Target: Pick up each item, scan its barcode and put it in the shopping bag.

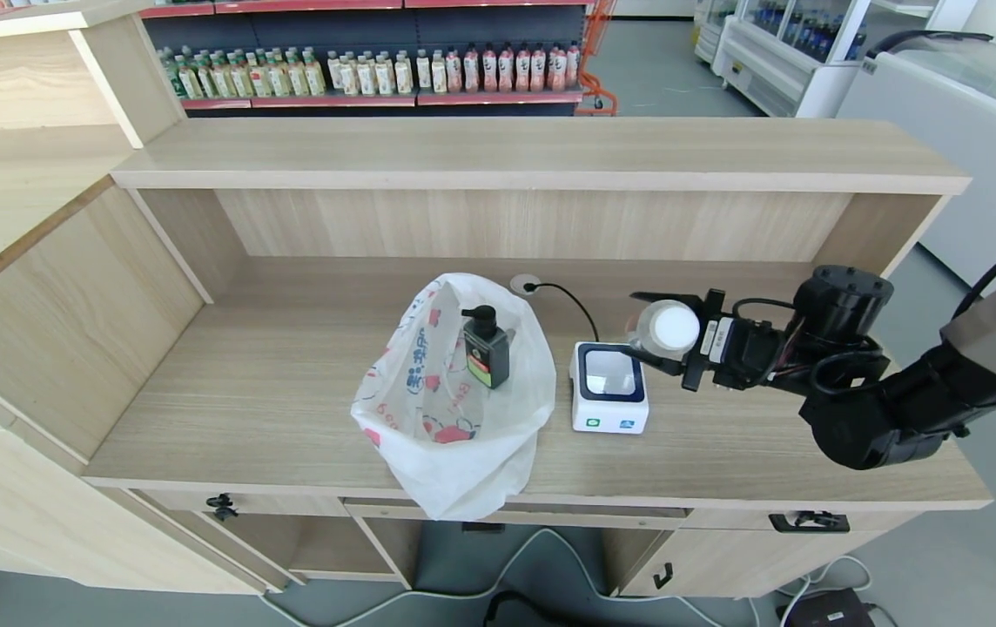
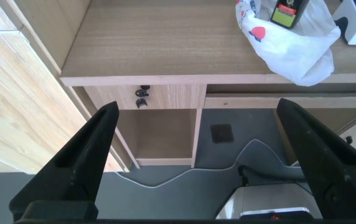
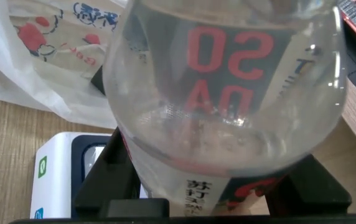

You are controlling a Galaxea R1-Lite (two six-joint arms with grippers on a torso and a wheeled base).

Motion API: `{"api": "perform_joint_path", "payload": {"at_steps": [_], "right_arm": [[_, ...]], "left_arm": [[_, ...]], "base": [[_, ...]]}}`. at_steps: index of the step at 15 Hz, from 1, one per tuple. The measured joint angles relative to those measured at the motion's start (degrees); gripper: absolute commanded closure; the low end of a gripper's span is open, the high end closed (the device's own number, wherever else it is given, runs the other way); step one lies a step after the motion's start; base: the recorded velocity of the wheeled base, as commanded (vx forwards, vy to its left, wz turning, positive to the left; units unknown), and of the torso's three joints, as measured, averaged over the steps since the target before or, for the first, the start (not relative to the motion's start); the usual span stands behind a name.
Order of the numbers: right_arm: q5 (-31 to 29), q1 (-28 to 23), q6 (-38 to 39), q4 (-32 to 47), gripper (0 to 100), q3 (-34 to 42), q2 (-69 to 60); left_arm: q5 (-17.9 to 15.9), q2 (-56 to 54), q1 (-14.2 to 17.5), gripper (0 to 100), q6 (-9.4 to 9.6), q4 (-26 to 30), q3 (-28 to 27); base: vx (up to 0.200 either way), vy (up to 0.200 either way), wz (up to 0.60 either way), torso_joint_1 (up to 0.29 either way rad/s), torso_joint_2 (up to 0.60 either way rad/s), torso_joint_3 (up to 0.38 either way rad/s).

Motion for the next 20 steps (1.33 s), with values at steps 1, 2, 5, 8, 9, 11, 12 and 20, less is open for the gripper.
{"api": "perform_joint_path", "payload": {"at_steps": [1, 2, 5, 8, 9, 11, 12, 20], "right_arm": [[0.0, 0.2, 0.0, -0.1, 100, -0.4, 0.4], [0.1, 0.2, 0.0, -0.1, 100, -0.8, 0.7], [0.1, 0.4, 0.0, -0.1, 100, -1.6, 1.6], [0.3, 1.2, 0.0, 0.0, 100, -2.4, 2.4], [0.3, 1.4, 0.0, 0.0, 100, -2.6, 2.6], [0.3, 1.5, 0.1, 0.0, 100, -2.8, 3.0], [0.3, 1.5, 0.2, 0.0, 100, -3.0, 3.3], [0.2, 2.5, 1.5, -0.1, 100, -6.1, 6.1]], "left_arm": [[0.0, 0.0, 0.0, 0, 0.00, 0.0, 0.0], [0.0, 0.0, -0.1, 0, -0.02, 0.0, 0.0], [0.0, 0.0, -0.1, 0, 0.00, 0.0, 0.0], [0.0, 0.0, 0.0, 0, 0.00, 0.0, 0.0], [0.0, 0.0, 0.0, 0, 0.00, 0.0, 0.0], [0.0, 0.0, 0.0, 0, -0.02, 0.0, 0.0], [0.0, 0.0, 0.0, 0, 0.00, 0.0, 0.0], [0.0, 0.0, -0.1, 0, -0.02, 0.0, 0.0]], "base": [[0.000, 0.000, 0.00, 0.000, 0.00, 0.000], [0.000, 0.000, 0.00, 0.000, 0.00, 0.000], [0.000, 0.000, 0.00, 0.000, 0.00, 0.000], [0.000, 0.000, 0.00, 0.000, 0.00, 0.000], [0.000, 0.000, 0.00, 0.000, 0.00, 0.000], [0.000, 0.000, 0.00, 0.000, 0.00, 0.000], [0.000, 0.000, 0.00, 0.000, 0.00, 0.000], [0.000, 0.000, 0.00, 0.000, 0.00, 0.000]]}}
